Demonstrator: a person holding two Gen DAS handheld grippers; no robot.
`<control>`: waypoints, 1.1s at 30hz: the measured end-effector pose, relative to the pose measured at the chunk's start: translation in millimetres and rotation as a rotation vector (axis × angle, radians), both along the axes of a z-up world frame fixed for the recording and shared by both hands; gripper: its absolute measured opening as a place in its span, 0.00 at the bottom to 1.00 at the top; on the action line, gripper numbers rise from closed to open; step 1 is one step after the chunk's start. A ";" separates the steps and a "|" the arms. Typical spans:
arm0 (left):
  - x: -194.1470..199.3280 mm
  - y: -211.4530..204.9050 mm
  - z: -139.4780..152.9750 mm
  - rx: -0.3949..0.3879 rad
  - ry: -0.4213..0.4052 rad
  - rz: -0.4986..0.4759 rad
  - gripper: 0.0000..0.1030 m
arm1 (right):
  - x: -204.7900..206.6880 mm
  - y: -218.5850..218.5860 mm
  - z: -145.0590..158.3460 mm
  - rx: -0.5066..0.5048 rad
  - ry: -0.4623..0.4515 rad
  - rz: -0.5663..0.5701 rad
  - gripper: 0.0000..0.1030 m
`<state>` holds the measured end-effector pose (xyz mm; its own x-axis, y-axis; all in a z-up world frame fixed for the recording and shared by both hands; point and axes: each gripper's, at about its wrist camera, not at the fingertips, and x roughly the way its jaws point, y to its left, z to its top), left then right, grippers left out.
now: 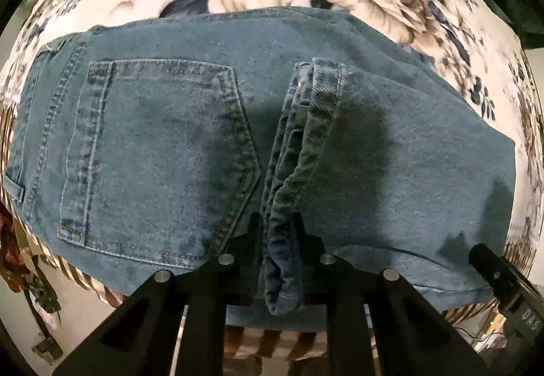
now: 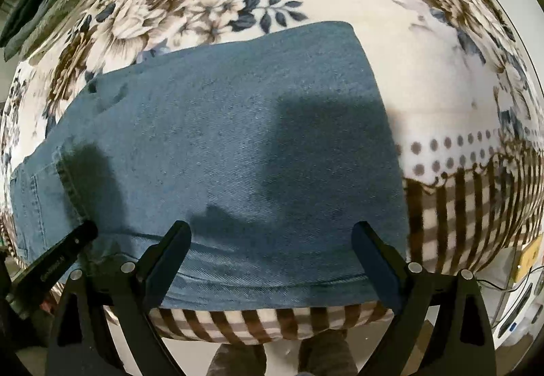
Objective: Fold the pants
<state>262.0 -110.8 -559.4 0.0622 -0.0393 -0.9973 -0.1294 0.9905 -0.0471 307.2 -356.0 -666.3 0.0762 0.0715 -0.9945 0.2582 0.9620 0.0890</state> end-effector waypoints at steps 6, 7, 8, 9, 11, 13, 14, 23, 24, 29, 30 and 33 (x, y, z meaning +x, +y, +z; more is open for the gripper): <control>-11.5 22.7 26.1 -0.070 -0.036 0.074 0.33 | -2.4 3.8 19.4 -0.017 -0.008 0.013 1.00; -14.6 28.3 31.7 -0.077 -0.047 0.090 0.50 | -5.2 5.0 24.5 -0.017 -0.003 0.017 1.00; -20.3 37.0 39.1 -0.076 -0.065 0.106 0.58 | -7.4 7.7 29.8 -0.024 0.003 0.024 1.00; -26.2 45.6 46.1 -0.071 -0.085 0.121 0.69 | -10.1 11.0 36.6 -0.030 0.007 0.035 1.00; -39.6 65.3 55.3 -0.060 -0.113 0.157 0.76 | -16.2 16.7 52.3 -0.048 0.002 0.043 1.00; -52.7 80.0 60.6 -0.043 -0.126 0.213 0.76 | -21.0 21.6 65.5 -0.062 -0.001 0.051 1.00; -58.5 91.8 62.9 -0.047 -0.129 0.252 0.76 | -23.7 23.5 72.3 -0.068 -0.002 0.050 1.00; -88.5 171.1 57.4 -0.169 -0.168 0.630 0.76 | -24.6 48.2 109.7 -0.143 -0.016 0.134 1.00; -90.1 179.3 53.4 -0.196 -0.172 0.668 0.76 | -23.0 50.6 110.4 -0.146 -0.018 0.137 1.00; -100.1 225.2 25.1 -0.320 -0.209 0.865 0.76 | -15.7 63.3 107.2 -0.133 -0.008 0.126 1.00; -104.0 233.7 17.9 -0.344 -0.216 0.910 0.76 | -14.1 66.2 103.8 -0.117 -0.003 0.122 1.00; -115.3 258.8 -7.8 -0.444 -0.245 1.051 0.76 | -10.5 74.8 93.0 -0.060 -0.007 0.109 1.00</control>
<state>146.6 148.1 -567.2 0.4608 -0.1963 -0.8655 -0.8155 0.2911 -0.5002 296.8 -281.1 -573.2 0.0780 0.0201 -0.9967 0.1514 0.9880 0.0318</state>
